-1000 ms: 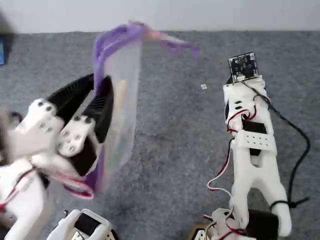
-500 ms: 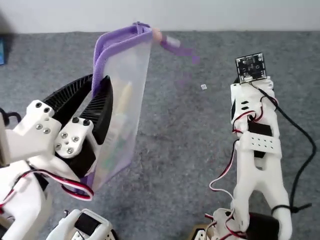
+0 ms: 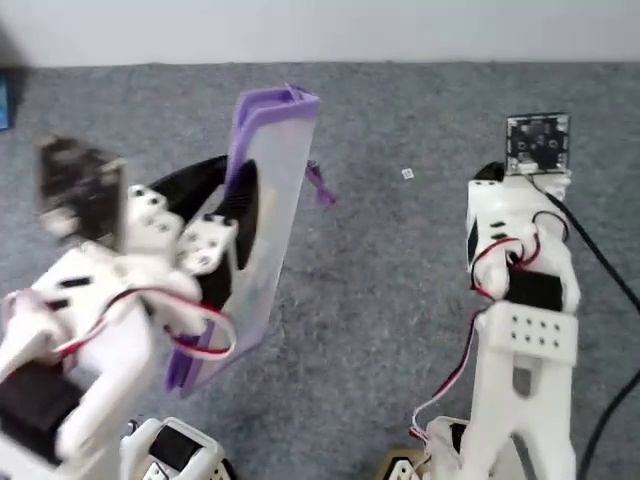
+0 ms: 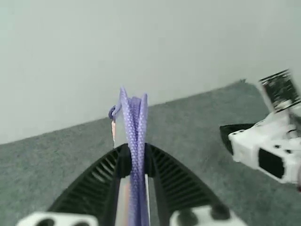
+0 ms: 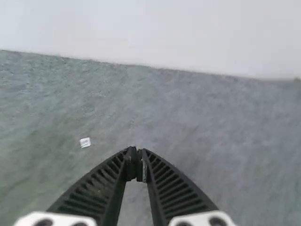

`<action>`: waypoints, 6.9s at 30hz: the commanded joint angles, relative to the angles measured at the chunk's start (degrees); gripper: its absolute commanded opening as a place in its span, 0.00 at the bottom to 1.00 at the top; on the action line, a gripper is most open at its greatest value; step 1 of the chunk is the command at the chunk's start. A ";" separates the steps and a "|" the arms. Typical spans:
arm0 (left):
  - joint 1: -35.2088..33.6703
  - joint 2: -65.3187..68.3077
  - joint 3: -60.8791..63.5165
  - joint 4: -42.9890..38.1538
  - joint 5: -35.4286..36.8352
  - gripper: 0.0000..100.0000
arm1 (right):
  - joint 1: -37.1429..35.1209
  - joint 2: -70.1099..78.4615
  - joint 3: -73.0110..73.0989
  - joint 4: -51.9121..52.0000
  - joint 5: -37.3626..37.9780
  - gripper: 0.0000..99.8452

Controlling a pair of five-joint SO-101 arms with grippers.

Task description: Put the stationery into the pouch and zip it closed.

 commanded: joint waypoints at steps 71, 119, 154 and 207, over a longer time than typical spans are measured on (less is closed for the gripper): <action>-28.92 -56.79 64.13 -11.25 -1.41 0.01 | 0.04 -62.99 7.74 56.04 -10.29 0.01; -28.92 -56.79 95.78 -13.89 -1.49 0.01 | -7.34 -62.90 53.71 42.15 -10.20 0.01; -28.84 -56.79 95.78 -13.89 -1.49 0.01 | -7.34 -62.90 53.71 42.15 -10.11 0.01; -28.84 -56.79 95.78 -13.89 -1.49 0.01 | -7.34 -62.90 53.71 42.15 -10.11 0.01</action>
